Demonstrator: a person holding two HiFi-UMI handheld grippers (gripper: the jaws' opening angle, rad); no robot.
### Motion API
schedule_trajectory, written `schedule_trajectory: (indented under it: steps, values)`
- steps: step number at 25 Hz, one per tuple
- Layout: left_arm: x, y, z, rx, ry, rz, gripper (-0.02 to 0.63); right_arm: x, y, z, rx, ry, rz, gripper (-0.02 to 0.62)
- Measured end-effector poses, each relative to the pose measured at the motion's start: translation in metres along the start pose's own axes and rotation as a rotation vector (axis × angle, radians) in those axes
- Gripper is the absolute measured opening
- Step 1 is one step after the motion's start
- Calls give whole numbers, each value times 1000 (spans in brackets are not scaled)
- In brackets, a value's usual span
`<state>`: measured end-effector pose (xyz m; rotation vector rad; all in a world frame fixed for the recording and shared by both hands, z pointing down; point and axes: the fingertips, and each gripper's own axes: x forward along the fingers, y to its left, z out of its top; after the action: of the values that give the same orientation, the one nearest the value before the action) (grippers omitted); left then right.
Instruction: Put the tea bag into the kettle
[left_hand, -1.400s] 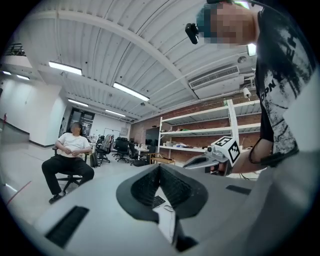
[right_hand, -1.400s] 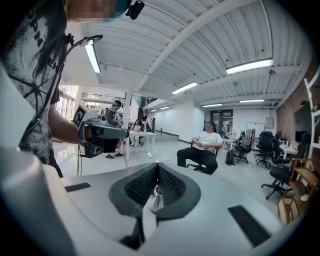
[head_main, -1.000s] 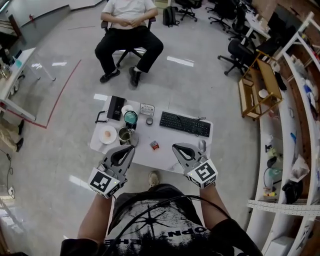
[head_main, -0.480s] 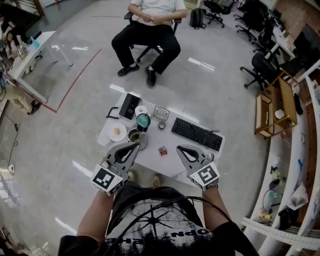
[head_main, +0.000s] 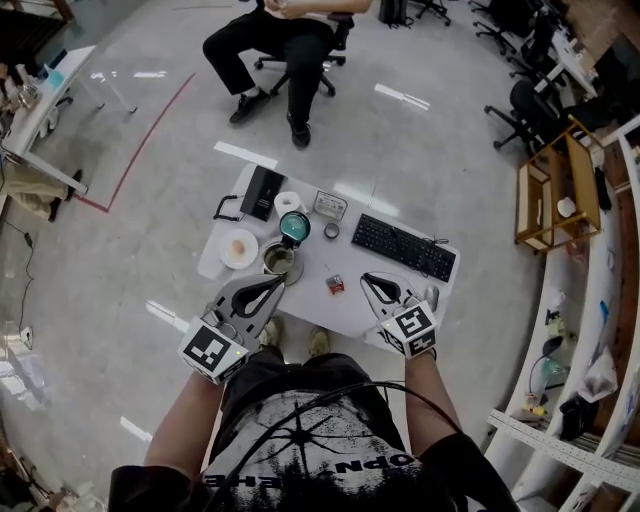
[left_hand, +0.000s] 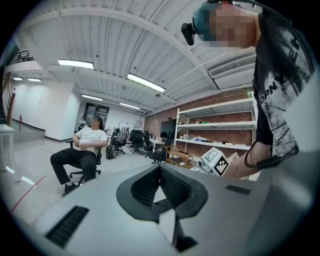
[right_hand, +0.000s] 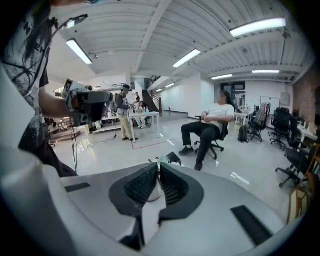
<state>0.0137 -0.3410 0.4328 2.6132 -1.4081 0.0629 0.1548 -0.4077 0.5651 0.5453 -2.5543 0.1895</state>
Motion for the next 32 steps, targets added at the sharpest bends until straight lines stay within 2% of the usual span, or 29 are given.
schedule_trajectory:
  steps: [2,6,9,15,20,23,26,29,32]
  values:
    - [-1,1,-5,-9,26,-17,7,21,0,-33,46,73,-1,18]
    - [-1,6,-20,-9,84,-57,6,69,4,-113,122,240,-18,135]
    - [7,16,-30,-41,104,-64,6,106,-1,-171,152,360,-34,170]
    - [16,39,-59,-94,158,-63,6,165,-8,-260,218,527,-62,244]
    - [16,57,-79,-142,180,-44,6,195,-19,-312,208,655,-79,268]
    - [12,68,-94,-180,195,-34,6,214,-24,-333,264,678,-86,268]
    - [9,82,-113,-186,217,-19,7,229,-27,-356,309,692,-96,268]
    - [7,93,-125,-190,232,-1,6,236,-25,-373,307,746,-105,267]
    - [8,100,-131,-197,236,9,6,235,-28,-379,289,754,-163,267]
